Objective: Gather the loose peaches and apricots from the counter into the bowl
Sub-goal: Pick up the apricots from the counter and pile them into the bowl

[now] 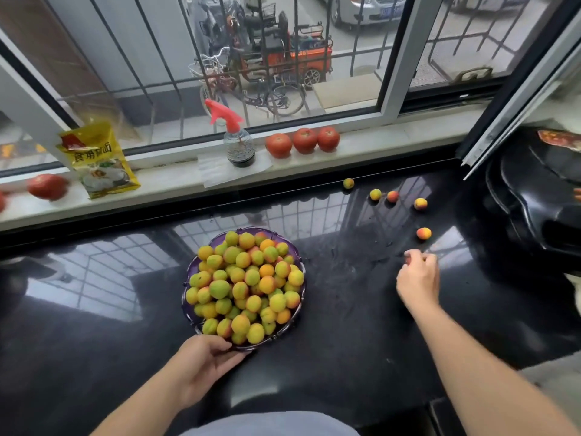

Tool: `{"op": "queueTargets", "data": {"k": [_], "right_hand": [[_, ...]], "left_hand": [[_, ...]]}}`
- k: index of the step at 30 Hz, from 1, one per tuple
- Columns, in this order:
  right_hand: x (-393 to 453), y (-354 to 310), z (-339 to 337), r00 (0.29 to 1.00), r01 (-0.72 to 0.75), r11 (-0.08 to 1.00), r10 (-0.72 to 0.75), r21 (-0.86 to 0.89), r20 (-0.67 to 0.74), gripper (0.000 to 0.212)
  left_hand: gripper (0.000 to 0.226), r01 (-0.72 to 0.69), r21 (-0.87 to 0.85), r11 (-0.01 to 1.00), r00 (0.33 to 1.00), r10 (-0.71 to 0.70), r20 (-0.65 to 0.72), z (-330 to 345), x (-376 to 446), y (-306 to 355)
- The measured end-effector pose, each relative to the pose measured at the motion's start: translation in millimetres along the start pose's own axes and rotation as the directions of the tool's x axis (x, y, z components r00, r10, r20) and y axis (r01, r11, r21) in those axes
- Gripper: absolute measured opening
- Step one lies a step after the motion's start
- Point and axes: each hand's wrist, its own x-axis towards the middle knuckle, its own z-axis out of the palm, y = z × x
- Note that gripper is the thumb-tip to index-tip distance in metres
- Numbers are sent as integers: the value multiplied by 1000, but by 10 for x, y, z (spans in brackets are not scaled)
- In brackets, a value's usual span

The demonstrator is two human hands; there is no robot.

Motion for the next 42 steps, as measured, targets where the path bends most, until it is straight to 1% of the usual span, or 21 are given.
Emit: {"op": "queueTargets", "data": {"k": [1,2,4,5,7,8,11,13,14,16,19,21,22,23,25,27,32,35,38,42], "right_hand": [[-230,-77,36,1000,-7,995,7,97,-1,31],[-498,-145,86,1000,17,983,-17,181,-4,28],[-1074,-219,215,999,45,953,-47,300,-1,28],[-1366,-233,277,999,16,938,-30,347,36,30],[-1893,-262,366,985,-65,914,-7,401,174,32],[-2102,-275,388,970,-84,905,-22,418,244,32],[-2434,-352,374,922,-3,904,-163,428,352,41],[-2464,-439,344,885,73,901,-256,428,389,39],[-2441,-500,327,868,124,895,-307,429,390,37],[-2365,-642,314,835,276,857,-438,435,334,36],[-2275,-916,328,738,528,754,-635,392,229,32],[-2266,-1090,371,648,697,659,-747,283,148,32],[-2269,-1154,412,601,764,611,-791,208,115,33],[-2273,-1205,449,569,805,577,-816,137,99,35],[-2275,-1259,519,552,829,557,-829,48,93,40],[-2273,-1256,558,555,829,559,-827,20,89,43],[-2209,-1158,555,582,812,584,-808,-3,87,46],[-2156,-1142,536,551,833,553,-829,-2,100,40],[-2126,-1159,539,526,848,530,-842,3,116,38],[-2080,-1145,526,519,849,527,-844,34,136,45]], "left_hand": [[46,9,18,1000,1000,-9,-1,-23,6,0],[46,14,35,999,1000,-14,2,-36,3,0],[46,16,71,997,1000,-16,4,-50,-5,6],[46,14,85,996,1000,-14,4,-57,-9,8],[46,9,102,995,1000,-9,2,-67,-27,4],[45,6,103,995,1000,-6,0,-70,-37,-4],[42,-14,106,994,1000,14,-3,-68,-54,-28],[40,-28,109,994,1000,29,-6,-56,-61,-29],[39,-32,110,993,999,33,-10,-53,-57,-30],[39,-35,107,994,999,38,-25,-49,-54,-34],[39,-37,132,991,998,43,-40,-45,-73,-42],[37,-41,159,986,998,47,-36,-44,-97,-41],[36,-42,170,985,998,48,-34,-43,-107,-39],[35,-42,179,983,998,49,-35,-44,-114,-37],[34,-47,201,978,998,55,-36,-43,-126,-32],[32,-55,233,971,997,66,-37,-48,-142,-25],[26,-53,314,948,996,71,-45,-71,-190,-18],[24,-39,333,942,996,62,-58,-65,-189,-12],[23,-34,353,935,996,62,-70,-58,-180,-2],[25,-11,370,929,997,37,-61,-75,-193,0]]}}
